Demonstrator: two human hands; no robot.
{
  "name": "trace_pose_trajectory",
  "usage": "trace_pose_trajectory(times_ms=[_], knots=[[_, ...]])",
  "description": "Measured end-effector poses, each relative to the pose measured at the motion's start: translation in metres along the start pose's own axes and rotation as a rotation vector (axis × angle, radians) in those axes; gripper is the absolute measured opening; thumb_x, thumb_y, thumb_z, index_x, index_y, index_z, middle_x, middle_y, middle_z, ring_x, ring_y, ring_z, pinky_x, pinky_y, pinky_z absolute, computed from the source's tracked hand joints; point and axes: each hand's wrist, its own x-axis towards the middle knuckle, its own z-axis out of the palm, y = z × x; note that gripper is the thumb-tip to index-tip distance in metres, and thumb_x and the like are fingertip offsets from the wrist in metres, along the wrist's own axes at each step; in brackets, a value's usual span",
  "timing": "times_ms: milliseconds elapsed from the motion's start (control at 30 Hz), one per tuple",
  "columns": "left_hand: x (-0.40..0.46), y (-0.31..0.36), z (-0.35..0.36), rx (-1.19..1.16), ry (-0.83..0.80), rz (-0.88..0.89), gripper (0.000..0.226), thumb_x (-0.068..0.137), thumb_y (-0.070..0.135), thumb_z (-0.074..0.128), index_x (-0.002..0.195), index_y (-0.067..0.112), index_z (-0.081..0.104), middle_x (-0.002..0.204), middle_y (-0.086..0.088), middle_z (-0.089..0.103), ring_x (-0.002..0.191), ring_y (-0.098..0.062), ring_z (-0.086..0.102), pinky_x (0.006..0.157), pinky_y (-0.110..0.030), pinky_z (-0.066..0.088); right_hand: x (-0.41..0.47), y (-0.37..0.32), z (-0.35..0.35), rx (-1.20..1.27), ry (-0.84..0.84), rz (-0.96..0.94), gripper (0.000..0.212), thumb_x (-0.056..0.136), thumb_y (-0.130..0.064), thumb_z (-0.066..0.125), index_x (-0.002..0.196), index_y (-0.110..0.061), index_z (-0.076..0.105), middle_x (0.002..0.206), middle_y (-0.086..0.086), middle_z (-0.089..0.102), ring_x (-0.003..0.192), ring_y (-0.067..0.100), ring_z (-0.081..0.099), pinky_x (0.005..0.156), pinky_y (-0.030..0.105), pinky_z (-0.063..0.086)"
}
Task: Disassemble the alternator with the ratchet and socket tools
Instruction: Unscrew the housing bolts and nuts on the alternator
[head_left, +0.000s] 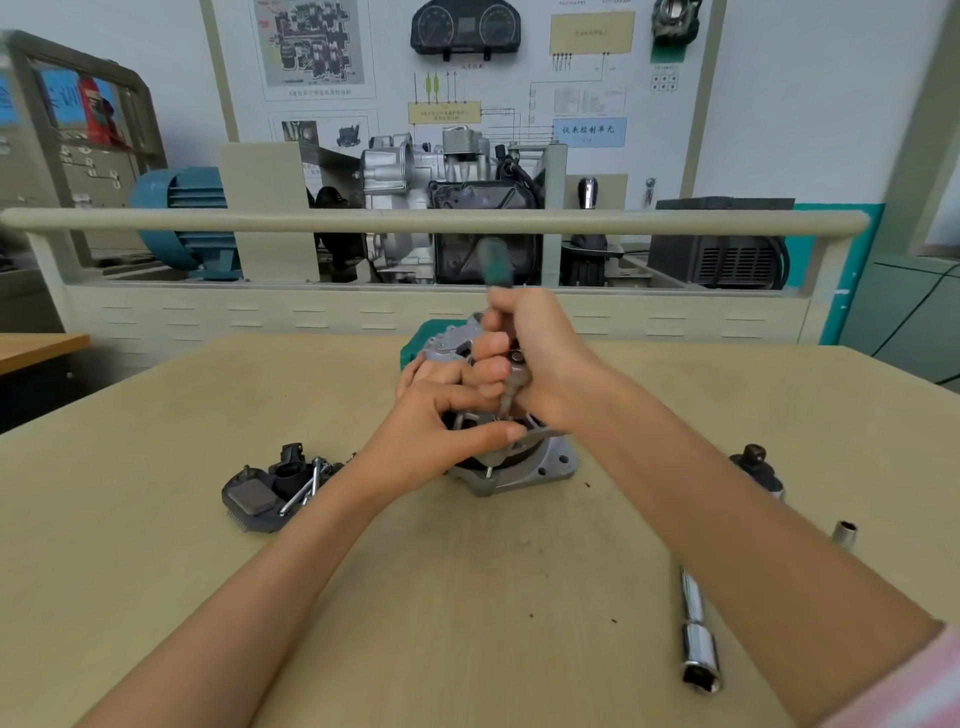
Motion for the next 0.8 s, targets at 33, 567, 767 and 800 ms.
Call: trace_pose_trajectory(times_ms=[33,567,767,800], knots=[[-0.001,0.001,-0.001,-0.009,-0.008,-0.004,0.019,0.063,0.044,0.068,0.082,0.045,0.067,0.106,0.030,0.054,0.112,0.029,0.023,0.116,-0.044,0.007,0.002,-0.004,-0.001,-0.105,-0.086,0.037,0.035,0.099,-0.029,0.033,0.065,-0.018,0.034,0.035,-0.007,0.033,0.025,0.009,0.029,0.033,0.012,0.024],[-0.003,0.002,0.006,0.035,0.033,0.051,0.020,0.072,0.018,0.075,0.090,0.025,0.071,0.090,0.019,0.057,0.100,0.015,0.045,0.114,-0.043,0.000,-0.021,0.030,0.003,0.368,0.410,-0.328,0.027,0.104,-0.022,0.026,0.086,-0.012,0.044,0.069,0.004,0.053,0.043,0.010,0.049,0.042,0.019,0.040],[-0.001,0.003,0.004,0.075,0.020,0.029,0.013,0.074,0.020,0.075,0.080,0.030,0.070,0.090,0.020,0.055,0.103,0.015,0.041,0.113,-0.046,0.003,-0.014,0.017,0.005,0.245,0.330,-0.223,0.015,0.097,-0.010,0.026,0.095,-0.011,0.041,0.064,0.003,0.045,0.042,0.014,0.042,0.036,0.016,0.033],[-0.001,0.004,0.004,0.080,0.010,0.019,0.011,0.074,0.023,0.075,0.079,0.032,0.069,0.090,0.022,0.054,0.103,0.012,0.042,0.113,-0.046,0.004,-0.012,0.014,0.005,0.124,0.304,-0.208,0.013,0.098,-0.013,0.028,0.096,-0.010,0.041,0.062,0.003,0.044,0.041,0.014,0.038,0.037,0.016,0.030]])
